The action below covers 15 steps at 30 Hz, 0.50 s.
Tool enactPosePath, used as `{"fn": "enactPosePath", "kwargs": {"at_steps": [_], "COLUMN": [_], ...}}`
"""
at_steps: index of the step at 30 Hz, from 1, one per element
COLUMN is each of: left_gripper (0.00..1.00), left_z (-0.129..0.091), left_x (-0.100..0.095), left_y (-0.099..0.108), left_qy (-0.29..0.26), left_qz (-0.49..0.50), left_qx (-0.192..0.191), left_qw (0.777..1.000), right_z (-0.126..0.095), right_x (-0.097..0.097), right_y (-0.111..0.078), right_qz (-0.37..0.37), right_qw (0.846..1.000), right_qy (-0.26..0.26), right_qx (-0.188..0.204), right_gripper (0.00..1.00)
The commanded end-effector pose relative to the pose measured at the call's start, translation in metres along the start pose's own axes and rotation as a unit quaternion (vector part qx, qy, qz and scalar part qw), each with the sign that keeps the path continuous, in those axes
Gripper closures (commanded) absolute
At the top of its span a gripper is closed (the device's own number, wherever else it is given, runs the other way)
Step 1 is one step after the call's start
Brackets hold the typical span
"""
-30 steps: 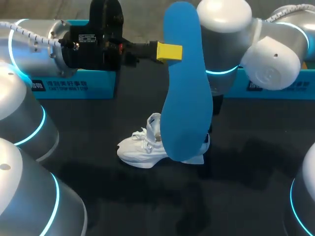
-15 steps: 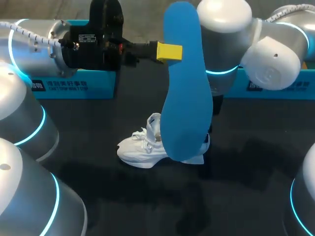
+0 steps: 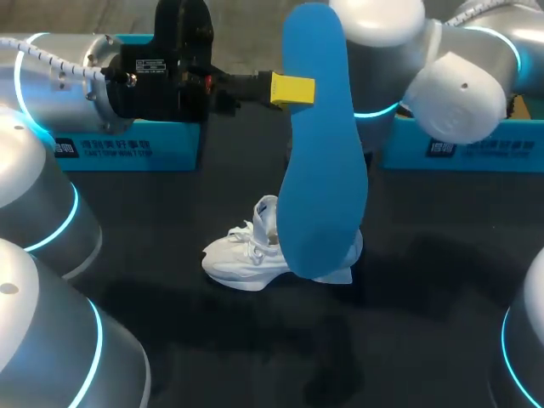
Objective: Take the shoe out of the shoebox, open the shoe tongue, remove and reinsert the insole, then place the shoe into the shoebox
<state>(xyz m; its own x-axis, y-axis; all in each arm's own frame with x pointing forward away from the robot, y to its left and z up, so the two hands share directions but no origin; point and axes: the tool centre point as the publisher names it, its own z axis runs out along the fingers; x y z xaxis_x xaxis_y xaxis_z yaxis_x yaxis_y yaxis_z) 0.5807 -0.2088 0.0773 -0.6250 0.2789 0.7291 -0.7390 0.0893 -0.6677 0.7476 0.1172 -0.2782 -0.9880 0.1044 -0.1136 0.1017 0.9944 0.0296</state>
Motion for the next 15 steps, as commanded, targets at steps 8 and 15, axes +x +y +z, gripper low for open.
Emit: {"fn": "enactPosePath", "kwargs": {"at_steps": [8, 15], "left_gripper": [1.0, 1.0], "left_z": [0.001, 0.001], "left_x": [-0.001, -0.001], "left_y": [0.0, 0.0], "left_qy": [0.0, 0.0], "left_qz": [0.0, 0.0], "left_qx": [0.0, 0.0], "left_qw": [1.0, 1.0], "right_z": [0.042, 0.066], "right_x": [-0.02, -0.02], "right_y": [0.026, 0.027], "right_qz": [-0.001, 0.0], "right_qw": [1.0, 1.0], "right_qy": [0.015, 0.023], "right_qx": [0.016, 0.02], "right_gripper": [0.0, 0.0]}}
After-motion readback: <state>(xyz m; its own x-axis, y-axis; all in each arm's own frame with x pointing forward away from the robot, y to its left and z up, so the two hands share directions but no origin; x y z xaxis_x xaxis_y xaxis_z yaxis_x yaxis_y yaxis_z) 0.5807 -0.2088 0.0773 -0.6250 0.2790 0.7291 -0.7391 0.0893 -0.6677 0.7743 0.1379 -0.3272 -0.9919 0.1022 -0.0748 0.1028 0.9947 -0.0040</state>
